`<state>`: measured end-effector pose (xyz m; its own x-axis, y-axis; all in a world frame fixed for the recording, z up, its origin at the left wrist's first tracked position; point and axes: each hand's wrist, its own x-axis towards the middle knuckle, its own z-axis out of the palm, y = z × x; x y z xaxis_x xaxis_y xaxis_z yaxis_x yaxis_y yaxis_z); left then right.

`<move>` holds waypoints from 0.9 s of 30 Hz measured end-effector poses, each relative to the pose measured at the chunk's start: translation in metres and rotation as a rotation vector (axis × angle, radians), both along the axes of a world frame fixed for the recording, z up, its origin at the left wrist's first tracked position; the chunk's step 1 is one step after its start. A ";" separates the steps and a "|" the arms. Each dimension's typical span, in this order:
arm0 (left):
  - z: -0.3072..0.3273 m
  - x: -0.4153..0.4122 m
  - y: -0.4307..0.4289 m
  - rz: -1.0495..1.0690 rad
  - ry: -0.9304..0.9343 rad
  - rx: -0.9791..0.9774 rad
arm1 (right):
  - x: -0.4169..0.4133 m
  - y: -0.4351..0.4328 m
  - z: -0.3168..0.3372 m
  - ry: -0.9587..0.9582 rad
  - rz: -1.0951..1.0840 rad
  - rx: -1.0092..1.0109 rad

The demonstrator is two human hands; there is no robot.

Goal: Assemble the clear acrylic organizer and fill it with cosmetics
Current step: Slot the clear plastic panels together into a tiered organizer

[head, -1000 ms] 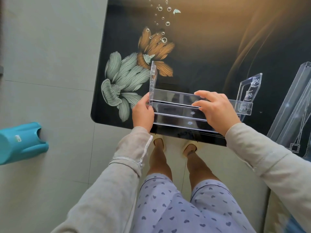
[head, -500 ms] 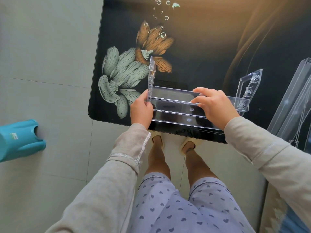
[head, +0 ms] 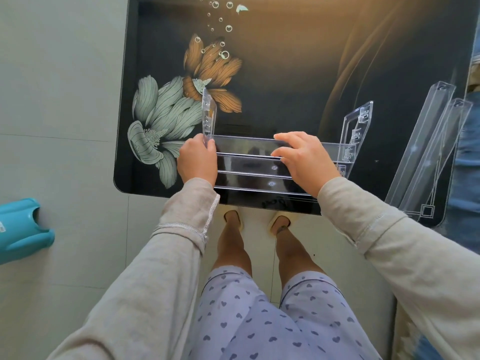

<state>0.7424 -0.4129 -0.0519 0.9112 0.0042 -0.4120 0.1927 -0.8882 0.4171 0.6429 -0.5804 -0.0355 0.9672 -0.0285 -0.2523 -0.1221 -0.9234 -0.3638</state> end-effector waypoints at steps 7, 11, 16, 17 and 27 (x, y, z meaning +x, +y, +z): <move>0.000 -0.002 -0.003 -0.020 -0.020 0.051 | -0.038 -0.004 0.016 -0.342 -0.625 0.173; -0.001 -0.004 -0.007 -0.020 -0.035 0.099 | -0.054 -0.030 0.017 -0.342 -1.085 0.264; -0.001 -0.005 -0.010 0.006 -0.024 0.118 | -0.056 -0.051 0.006 -0.039 -1.156 0.370; -0.001 -0.005 -0.010 0.008 -0.023 0.116 | -0.057 -0.052 0.005 -0.032 -1.153 0.374; 0.000 -0.008 -0.010 0.016 -0.014 0.104 | -0.060 -0.049 -0.003 -0.127 -1.201 0.358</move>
<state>0.7345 -0.4232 -0.0519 0.9163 0.0608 -0.3959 0.2020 -0.9236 0.3257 0.5833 -0.6294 -0.0384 0.3966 -0.8546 -0.3352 -0.7609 -0.1017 -0.6409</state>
